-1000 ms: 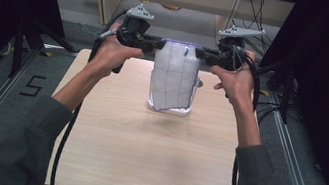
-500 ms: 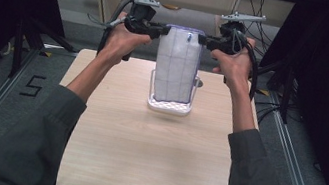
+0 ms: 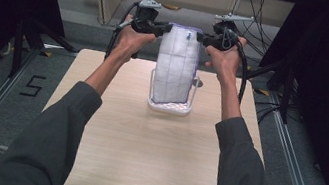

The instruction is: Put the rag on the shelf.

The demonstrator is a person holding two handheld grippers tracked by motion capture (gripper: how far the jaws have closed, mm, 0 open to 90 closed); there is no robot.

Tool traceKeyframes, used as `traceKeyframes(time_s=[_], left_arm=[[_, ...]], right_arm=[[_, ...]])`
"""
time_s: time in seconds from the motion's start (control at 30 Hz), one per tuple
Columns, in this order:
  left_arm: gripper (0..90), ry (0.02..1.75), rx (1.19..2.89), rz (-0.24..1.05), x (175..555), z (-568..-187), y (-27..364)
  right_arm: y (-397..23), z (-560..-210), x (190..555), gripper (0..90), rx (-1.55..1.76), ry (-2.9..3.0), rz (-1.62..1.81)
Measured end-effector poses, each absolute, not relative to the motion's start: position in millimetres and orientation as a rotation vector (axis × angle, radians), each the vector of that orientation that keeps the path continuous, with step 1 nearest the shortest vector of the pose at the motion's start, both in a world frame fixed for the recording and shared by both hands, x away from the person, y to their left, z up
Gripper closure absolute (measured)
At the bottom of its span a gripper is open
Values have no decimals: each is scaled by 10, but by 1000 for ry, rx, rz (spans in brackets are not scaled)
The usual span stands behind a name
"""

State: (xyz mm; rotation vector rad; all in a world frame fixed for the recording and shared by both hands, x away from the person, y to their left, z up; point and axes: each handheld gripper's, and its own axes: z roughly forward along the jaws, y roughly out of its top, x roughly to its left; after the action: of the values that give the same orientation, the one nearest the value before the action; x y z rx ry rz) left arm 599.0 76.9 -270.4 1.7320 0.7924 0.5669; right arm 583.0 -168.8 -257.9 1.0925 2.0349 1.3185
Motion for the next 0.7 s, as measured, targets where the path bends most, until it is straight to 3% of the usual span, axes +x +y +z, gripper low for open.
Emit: traceKeyframes(time_s=[0.27,0.7], left_arm=[[829,853,1703,519,6128,-2932,757],[824,901,1769,562,6222,-3189,728]], right_arm=[[-1670,-2763,6015,854,1129,2028,1277],[-1577,-3019,6188,849,1183,2074,1190]])
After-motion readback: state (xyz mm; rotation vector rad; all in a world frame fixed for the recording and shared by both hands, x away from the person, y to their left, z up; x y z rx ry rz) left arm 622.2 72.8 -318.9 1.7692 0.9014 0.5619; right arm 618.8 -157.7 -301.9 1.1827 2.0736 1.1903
